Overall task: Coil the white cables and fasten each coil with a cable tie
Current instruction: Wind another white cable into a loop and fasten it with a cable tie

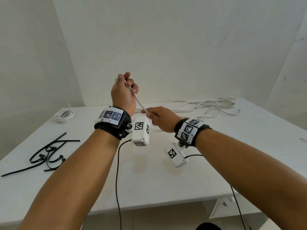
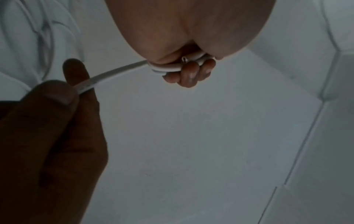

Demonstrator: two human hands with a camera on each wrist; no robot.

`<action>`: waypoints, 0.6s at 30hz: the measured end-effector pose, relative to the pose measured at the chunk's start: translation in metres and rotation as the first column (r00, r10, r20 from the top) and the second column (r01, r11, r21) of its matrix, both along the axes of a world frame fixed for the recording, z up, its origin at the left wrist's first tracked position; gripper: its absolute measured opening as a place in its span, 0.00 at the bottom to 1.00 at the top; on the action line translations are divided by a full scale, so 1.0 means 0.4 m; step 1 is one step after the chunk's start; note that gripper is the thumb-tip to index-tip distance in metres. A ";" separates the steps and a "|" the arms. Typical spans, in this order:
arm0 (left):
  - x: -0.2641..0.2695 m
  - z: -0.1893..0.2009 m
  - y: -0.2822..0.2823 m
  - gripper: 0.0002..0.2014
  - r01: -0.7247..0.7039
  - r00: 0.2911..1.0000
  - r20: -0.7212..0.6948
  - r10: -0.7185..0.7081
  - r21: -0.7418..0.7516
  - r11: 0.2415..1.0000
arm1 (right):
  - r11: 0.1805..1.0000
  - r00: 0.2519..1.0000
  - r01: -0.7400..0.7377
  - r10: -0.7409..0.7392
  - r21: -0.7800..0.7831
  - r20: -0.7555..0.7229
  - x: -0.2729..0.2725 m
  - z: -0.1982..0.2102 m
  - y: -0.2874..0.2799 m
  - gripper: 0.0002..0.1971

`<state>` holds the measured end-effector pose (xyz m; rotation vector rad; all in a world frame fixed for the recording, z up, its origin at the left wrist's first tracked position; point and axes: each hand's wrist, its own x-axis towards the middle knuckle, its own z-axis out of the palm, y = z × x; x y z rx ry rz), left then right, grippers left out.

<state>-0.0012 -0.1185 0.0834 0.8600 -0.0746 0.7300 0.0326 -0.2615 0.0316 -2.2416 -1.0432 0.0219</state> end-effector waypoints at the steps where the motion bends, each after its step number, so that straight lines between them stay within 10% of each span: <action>1: 0.002 -0.005 0.001 0.15 -0.042 0.999 -0.021 0.043 0.032 0.999 | 1.000 1.000 -0.004 0.005 -0.019 0.011 -0.007 -0.001 0.003 0.17; 7: 0.021 -0.076 0.007 0.10 -0.149 0.965 -0.088 0.245 0.587 0.796 | 0.976 0.988 -0.007 0.040 -0.218 0.146 -0.038 0.025 0.011 0.17; 13: 0.027 -0.132 0.017 0.13 -0.023 0.935 -0.072 0.346 0.964 0.264 | 0.924 0.972 -0.003 0.092 -0.383 0.215 -0.060 0.054 -0.003 0.13; 18: 0.009 -0.128 0.013 0.15 0.151 0.936 -0.218 0.275 0.958 0.245 | 0.894 0.953 -0.011 0.146 -0.448 0.267 -0.051 0.079 -0.022 0.14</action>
